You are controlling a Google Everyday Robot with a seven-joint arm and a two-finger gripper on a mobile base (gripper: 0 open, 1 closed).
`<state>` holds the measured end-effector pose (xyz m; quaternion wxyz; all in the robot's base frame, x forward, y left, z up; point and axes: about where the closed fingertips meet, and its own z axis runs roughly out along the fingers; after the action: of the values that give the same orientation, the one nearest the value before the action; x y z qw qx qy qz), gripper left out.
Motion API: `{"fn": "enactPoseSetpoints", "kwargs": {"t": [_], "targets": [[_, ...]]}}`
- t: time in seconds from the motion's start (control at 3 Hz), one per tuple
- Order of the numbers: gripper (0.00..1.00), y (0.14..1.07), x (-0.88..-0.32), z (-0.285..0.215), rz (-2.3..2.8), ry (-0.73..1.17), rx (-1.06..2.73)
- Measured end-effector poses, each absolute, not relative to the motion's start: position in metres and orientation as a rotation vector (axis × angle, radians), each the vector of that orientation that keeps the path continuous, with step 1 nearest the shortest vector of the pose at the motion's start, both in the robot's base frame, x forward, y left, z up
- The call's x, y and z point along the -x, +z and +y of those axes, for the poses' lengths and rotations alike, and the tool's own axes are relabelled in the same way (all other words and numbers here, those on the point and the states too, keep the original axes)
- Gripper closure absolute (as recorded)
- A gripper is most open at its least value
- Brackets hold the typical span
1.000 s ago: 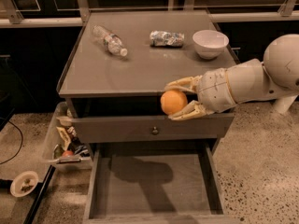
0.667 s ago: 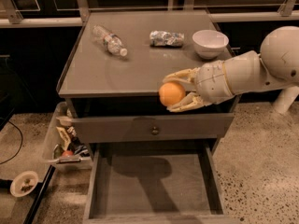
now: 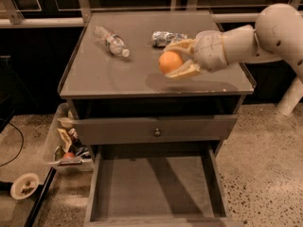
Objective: Pick orange from middle drawer and place on counter
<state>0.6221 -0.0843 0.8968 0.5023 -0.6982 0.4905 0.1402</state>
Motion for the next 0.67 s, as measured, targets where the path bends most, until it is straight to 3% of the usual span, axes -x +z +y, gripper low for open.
{"fn": "enactPoseSetpoints", "kwargs": {"t": [0.67], "targets": [[1.0,0.911,-0.696,-0.085,1.298,0.358,1.594]]}}
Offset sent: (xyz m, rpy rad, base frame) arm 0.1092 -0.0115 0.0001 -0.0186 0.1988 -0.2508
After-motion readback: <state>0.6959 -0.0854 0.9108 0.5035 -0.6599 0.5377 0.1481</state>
